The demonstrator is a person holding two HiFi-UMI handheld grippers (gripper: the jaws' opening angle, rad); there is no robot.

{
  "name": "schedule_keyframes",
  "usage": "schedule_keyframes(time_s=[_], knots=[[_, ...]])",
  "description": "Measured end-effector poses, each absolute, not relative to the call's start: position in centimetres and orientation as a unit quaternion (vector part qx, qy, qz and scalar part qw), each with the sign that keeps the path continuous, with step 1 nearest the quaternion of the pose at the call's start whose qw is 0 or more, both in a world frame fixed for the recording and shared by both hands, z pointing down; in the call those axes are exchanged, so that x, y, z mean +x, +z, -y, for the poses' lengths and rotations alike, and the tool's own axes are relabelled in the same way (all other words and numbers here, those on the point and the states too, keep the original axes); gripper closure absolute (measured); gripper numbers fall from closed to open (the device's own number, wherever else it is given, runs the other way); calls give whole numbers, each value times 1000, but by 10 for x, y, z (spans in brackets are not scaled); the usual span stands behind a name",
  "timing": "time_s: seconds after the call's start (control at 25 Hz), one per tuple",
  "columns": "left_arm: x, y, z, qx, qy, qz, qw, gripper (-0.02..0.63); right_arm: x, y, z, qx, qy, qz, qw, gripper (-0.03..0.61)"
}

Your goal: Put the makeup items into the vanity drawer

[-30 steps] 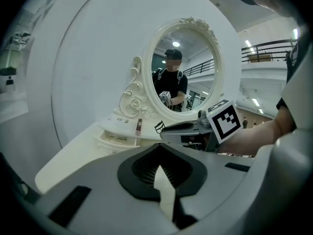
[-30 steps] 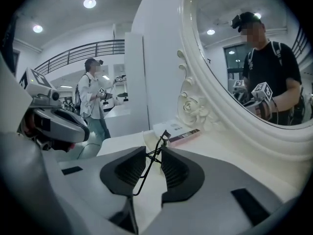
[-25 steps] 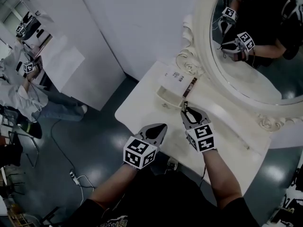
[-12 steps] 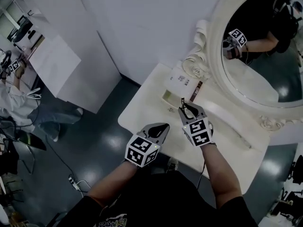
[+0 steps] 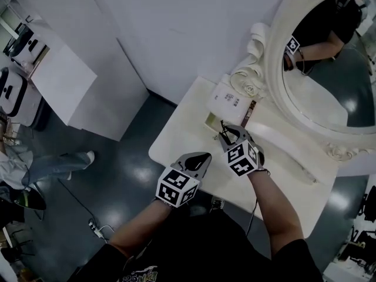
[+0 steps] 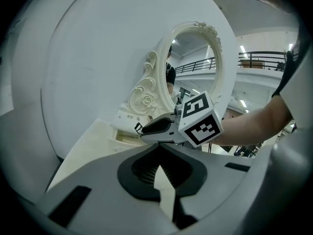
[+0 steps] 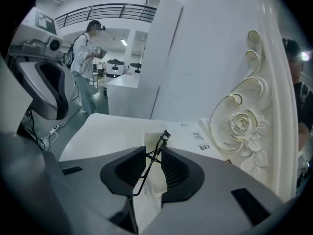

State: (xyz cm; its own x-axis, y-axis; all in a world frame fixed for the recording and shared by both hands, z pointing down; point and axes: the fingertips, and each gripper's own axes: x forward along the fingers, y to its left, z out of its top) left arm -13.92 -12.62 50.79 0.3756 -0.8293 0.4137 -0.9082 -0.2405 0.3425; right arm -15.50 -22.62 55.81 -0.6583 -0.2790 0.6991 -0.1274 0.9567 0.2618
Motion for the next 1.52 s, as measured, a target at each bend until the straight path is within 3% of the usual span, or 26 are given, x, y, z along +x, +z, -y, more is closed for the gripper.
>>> schedule_keyframes(time_s=[1.08, 1.52], knots=[[-163, 529, 141, 785, 70, 539, 297, 610, -188, 590, 233, 44, -149, 862, 482, 460], [-161, 529, 138, 785, 67, 538, 299, 609, -189, 591, 225, 32, -107, 863, 492, 460]])
